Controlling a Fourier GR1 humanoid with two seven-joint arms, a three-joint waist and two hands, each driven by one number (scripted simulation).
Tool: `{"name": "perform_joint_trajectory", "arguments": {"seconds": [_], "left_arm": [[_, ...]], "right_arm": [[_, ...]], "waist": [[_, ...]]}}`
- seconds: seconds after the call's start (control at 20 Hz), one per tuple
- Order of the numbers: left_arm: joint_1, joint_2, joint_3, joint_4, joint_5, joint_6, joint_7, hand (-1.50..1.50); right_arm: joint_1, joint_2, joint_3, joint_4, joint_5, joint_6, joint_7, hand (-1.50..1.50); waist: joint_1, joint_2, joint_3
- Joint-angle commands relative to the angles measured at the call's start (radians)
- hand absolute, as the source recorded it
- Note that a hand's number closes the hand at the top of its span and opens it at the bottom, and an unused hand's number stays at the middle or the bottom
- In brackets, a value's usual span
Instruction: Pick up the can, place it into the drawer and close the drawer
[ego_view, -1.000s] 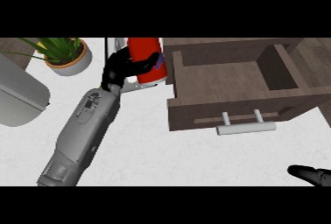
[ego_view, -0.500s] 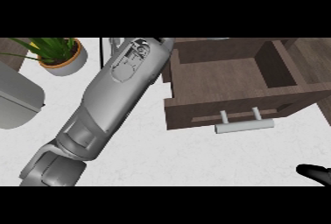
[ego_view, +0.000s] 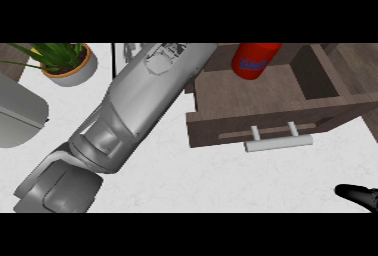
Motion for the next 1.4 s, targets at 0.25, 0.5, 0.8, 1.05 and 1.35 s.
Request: {"name": "perform_joint_trajectory", "arguments": {"seconds": [0.25, 0.5, 0.8, 1.05, 1.35], "left_arm": [[-0.068, -0.001, -0.041, 0.103, 0.11, 0.057, -0.064, -1.5], [-0.082, -0.001, 0.0, 0.129, 0.161, 0.018, -0.109, -1.5], [-0.092, -0.001, -0.005, 0.121, 0.23, 0.026, -0.15, -1.5], [-0.108, -0.001, -0.022, 0.15, 0.246, 0.035, -0.17, -1.5], [-0.145, -0.001, -0.037, 0.168, 0.229, 0.035, -0.147, -1.5]], "right_arm": [[-0.056, -0.063, 0.056, 0.012, 0.108, 0.032, -0.037, -1.5], [-0.115, -0.144, 0.093, 0.042, 0.242, 0.056, -0.071, -1.5], [-0.2, -0.196, 0.186, 0.192, 0.439, 0.053, -0.159, -1.5], [-0.223, -0.2, 0.283, 0.344, 0.607, 0.012, -0.263, -1.5], [-0.278, -0.165, 0.384, 0.535, 0.792, -0.086, -0.319, -1.5]], "waist": [[0.0, 0.003, 0.0], [0.021, 0.006, -0.001], [0.043, 0.004, -0.001], [0.057, 0.004, 0.0], [0.095, -0.008, -0.001]]}}
